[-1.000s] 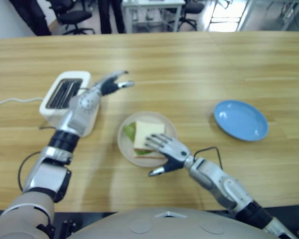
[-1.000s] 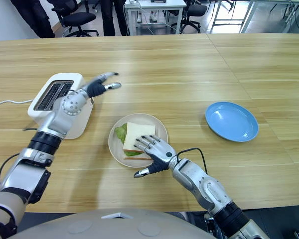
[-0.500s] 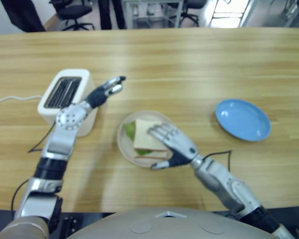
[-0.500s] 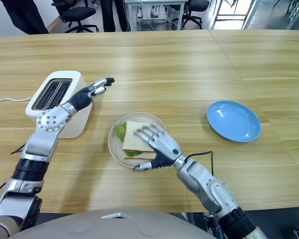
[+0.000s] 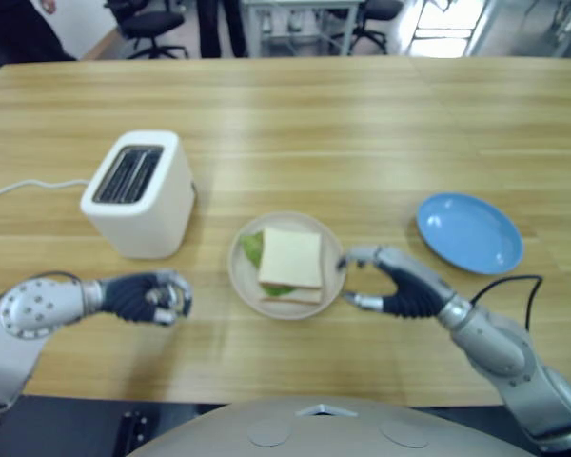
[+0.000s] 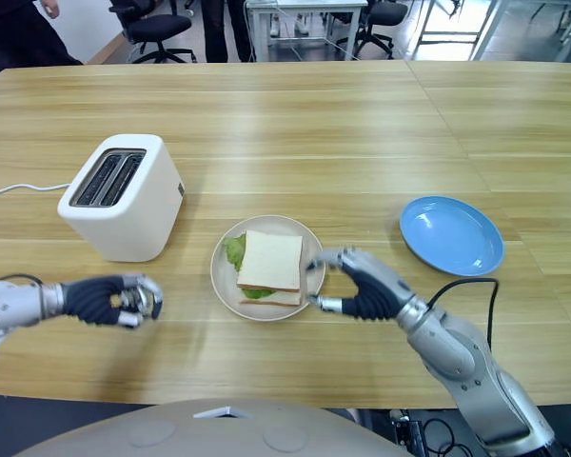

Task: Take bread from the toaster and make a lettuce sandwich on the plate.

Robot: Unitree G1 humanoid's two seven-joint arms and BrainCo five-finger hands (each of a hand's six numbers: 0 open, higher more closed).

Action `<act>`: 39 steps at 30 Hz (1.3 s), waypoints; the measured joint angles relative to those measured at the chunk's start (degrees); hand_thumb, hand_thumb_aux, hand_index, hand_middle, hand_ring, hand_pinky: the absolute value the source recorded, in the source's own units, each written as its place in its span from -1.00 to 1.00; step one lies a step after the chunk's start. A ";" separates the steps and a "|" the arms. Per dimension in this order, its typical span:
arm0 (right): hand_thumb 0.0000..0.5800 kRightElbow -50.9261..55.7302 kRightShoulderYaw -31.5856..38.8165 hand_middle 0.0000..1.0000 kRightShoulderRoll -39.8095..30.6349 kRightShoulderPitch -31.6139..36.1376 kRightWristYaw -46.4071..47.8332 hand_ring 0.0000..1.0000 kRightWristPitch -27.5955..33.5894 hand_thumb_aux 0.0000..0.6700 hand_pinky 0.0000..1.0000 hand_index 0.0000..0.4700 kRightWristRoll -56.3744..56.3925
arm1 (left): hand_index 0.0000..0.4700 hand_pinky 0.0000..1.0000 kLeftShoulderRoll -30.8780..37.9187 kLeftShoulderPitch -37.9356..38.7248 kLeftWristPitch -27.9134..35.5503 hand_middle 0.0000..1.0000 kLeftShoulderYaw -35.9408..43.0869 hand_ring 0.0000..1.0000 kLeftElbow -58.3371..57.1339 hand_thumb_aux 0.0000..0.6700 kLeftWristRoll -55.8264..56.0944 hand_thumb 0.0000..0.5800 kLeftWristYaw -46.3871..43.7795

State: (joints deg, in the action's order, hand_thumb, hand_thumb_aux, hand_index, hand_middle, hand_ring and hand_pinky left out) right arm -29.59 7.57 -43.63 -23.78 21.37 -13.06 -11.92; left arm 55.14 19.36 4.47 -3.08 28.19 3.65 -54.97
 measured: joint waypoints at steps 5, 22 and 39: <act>1.00 3.53 7.02 1.00 0.80 -0.06 7.88 1.00 3.27 1.00 1.00 0.96 -0.34 | 0.96 1.00 -6.02 -8.63 3.02 1.00 13.79 1.00 -3.74 1.00 -9.00 1.00 1.66; 1.00 33.17 17.66 1.00 16.14 23.47 -0.75 1.00 0.82 1.00 1.00 0.96 -17.71 | 0.96 1.00 -18.08 -29.42 3.68 1.00 27.30 1.00 -30.58 1.00 -22.13 1.00 6.71; 0.14 58.18 15.71 -1.00 21.28 40.20 -25.78 -1.00 -8.30 -0.31 -1.00 -0.32 -24.21 | -1.00 -1.00 -33.78 -49.62 -5.94 -1.00 26.33 -1.00 -63.37 -1.00 -28.22 -1.00 35.36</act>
State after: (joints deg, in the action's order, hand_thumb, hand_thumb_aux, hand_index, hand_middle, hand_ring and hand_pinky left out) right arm 28.60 23.28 -22.35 16.42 -4.41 -21.35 -36.13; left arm 21.36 -30.26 -1.46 23.25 -35.17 -24.56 -19.61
